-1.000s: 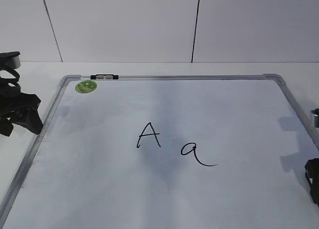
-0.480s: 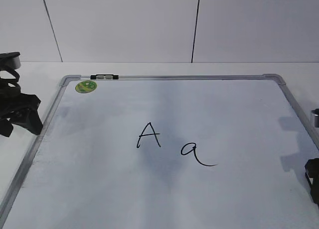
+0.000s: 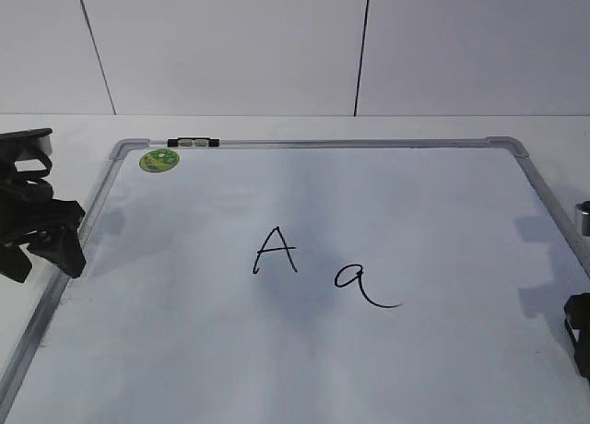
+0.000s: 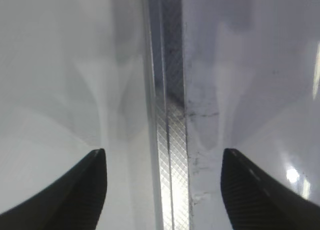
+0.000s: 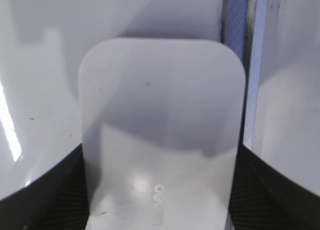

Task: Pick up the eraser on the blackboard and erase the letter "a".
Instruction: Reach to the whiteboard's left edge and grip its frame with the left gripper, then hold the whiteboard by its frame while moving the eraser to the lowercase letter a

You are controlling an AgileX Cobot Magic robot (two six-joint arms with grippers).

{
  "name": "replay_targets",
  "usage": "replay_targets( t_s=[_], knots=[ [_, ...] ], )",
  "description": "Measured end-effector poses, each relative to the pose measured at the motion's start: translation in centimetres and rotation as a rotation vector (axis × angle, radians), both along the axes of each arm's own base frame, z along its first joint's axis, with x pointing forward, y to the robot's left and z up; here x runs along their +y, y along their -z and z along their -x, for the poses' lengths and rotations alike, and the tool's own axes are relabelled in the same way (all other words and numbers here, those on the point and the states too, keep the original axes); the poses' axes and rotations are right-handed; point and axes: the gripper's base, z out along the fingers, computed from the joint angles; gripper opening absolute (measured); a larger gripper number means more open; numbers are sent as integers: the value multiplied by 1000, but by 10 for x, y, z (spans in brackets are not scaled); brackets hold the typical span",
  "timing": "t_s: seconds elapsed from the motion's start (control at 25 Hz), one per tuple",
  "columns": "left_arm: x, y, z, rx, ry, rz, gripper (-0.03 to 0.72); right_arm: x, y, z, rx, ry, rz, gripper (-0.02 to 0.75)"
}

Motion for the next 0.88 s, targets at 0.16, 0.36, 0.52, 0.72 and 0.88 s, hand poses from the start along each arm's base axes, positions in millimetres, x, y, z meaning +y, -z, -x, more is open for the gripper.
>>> replay_targets(
  t_s=[0.16,0.36,0.52,0.72,0.88],
  knots=[
    [-1,7,0,29,-4,6,531,0,0,0,0,0,0,551],
    [-2,7,-1,30,-17,22,525,0,0,0,0,0,0,551],
    [-2,7,-1,22,-23,26,521,0,0,0,0,0,0,551],
    [-2,7,-3,5,-28,26,505,0,0,0,0,0,0,551],
    [-2,7,-3,1,-29,26,491,0,0,0,0,0,0,551]
  ],
)
